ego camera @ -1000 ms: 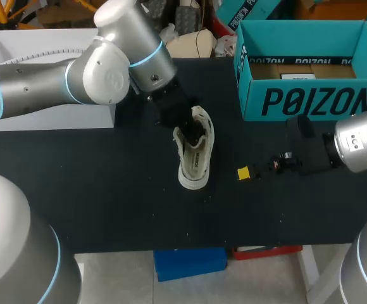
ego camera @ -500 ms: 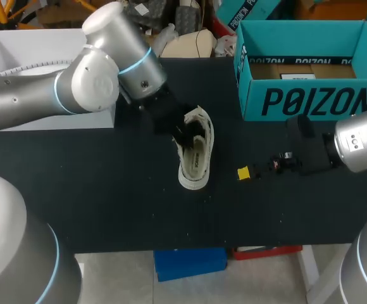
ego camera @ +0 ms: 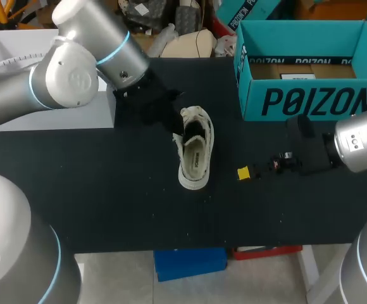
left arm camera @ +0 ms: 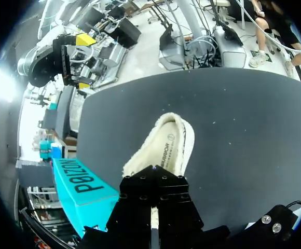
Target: Take the shoe out of the shoebox, open the shoe tongue, remove and reinsert the insole, then place the shoe into the shoebox
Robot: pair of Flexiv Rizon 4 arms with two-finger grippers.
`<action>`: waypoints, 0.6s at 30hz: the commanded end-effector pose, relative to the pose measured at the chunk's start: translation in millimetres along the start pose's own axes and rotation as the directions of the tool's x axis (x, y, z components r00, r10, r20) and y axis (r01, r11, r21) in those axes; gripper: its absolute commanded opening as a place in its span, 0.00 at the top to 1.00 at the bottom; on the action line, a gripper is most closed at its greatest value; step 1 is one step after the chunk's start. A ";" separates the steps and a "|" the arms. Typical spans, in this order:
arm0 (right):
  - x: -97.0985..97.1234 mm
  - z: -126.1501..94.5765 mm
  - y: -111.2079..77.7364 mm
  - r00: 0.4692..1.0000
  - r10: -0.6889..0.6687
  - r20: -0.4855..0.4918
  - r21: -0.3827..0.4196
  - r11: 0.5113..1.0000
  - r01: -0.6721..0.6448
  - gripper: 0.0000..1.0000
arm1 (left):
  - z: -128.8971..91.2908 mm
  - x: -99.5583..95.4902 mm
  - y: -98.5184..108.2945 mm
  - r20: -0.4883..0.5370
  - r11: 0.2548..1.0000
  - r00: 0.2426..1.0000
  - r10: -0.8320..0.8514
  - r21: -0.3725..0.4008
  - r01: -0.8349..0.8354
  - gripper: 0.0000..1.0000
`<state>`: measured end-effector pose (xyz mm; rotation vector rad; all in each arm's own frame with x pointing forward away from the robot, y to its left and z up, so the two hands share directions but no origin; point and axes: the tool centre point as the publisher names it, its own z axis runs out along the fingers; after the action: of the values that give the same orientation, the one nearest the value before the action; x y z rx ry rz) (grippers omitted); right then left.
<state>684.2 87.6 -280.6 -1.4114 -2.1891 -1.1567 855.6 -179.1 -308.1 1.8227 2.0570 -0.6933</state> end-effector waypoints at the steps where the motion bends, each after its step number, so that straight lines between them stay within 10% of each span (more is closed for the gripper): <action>1: 0.5 0.8 0.5 1.000 0.002 0.002 0.001 1.000 -0.002 0.00 | -17.4 5.7 -7.7 -0.026 0.999 1.000 -0.007 -0.032 0.006 1.00; 5: 0.5 0.8 0.5 1.000 0.002 0.002 0.001 1.000 -0.002 0.00 | -28.1 16.2 -13.4 -0.036 0.997 0.997 -0.072 -0.007 0.072 0.54; 6: 0.5 0.8 0.5 1.000 0.002 0.002 0.001 1.000 -0.002 0.00 | -30.9 20.2 -15.1 -0.050 0.993 0.992 -0.113 0.011 0.114 0.16; 7: 0.5 0.8 0.5 1.000 0.002 0.002 0.001 1.000 -0.002 0.00 | -32.9 23.9 -16.5 -0.062 0.990 0.989 -0.138 0.027 0.139 0.00; 18: 0.5 0.8 0.5 1.000 0.002 0.002 0.001 1.000 -0.002 0.00 | -45.6 40.5 -18.6 -0.146 1.000 0.989 -0.003 0.028 0.007 0.00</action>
<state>684.2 87.6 -280.6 -1.4114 -2.1891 -1.1567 837.4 -123.2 -290.9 1.9176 2.1544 -0.6366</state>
